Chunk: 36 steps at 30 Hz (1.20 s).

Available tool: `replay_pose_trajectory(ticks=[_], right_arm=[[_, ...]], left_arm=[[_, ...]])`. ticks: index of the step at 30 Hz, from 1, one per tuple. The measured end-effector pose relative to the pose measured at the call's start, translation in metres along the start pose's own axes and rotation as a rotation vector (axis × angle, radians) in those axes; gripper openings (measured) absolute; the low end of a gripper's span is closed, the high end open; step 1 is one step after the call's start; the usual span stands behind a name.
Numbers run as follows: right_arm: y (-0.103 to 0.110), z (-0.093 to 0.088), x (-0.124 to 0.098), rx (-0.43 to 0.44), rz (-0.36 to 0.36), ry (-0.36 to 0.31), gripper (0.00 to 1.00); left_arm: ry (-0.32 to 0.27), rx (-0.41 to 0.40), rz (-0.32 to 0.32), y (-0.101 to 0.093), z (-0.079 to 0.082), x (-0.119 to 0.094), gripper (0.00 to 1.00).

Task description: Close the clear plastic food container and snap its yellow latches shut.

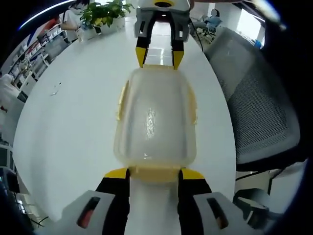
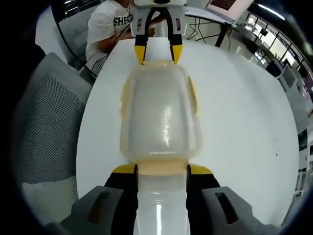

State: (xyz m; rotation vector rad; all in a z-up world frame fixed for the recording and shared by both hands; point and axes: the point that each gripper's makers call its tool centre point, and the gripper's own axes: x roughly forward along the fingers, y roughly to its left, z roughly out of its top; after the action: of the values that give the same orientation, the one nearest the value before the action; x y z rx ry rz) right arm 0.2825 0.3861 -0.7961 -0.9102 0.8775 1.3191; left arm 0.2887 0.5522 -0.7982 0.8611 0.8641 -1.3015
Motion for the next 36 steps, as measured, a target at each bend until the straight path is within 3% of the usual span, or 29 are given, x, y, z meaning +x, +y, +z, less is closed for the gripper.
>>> replay_pose_trajectory(ticks=[16, 24, 36], right_arm=[[-0.001, -0.008, -0.032, 0.002, -0.015, -0.013, 0.35], [-0.001, -0.023, -0.042, -0.008, -0.022, -0.007, 0.35], [-0.003, -0.055, -0.057, -0.013, -0.047, 0.023, 0.35]], left_arm=[[-0.006, 0.014, 0.020, 0.000, 0.033, -0.019, 0.33], [-0.016, 0.014, 0.021, -0.002, 0.048, -0.014, 0.33], [-0.057, 0.017, 0.021, -0.004, 0.083, -0.002, 0.33]])
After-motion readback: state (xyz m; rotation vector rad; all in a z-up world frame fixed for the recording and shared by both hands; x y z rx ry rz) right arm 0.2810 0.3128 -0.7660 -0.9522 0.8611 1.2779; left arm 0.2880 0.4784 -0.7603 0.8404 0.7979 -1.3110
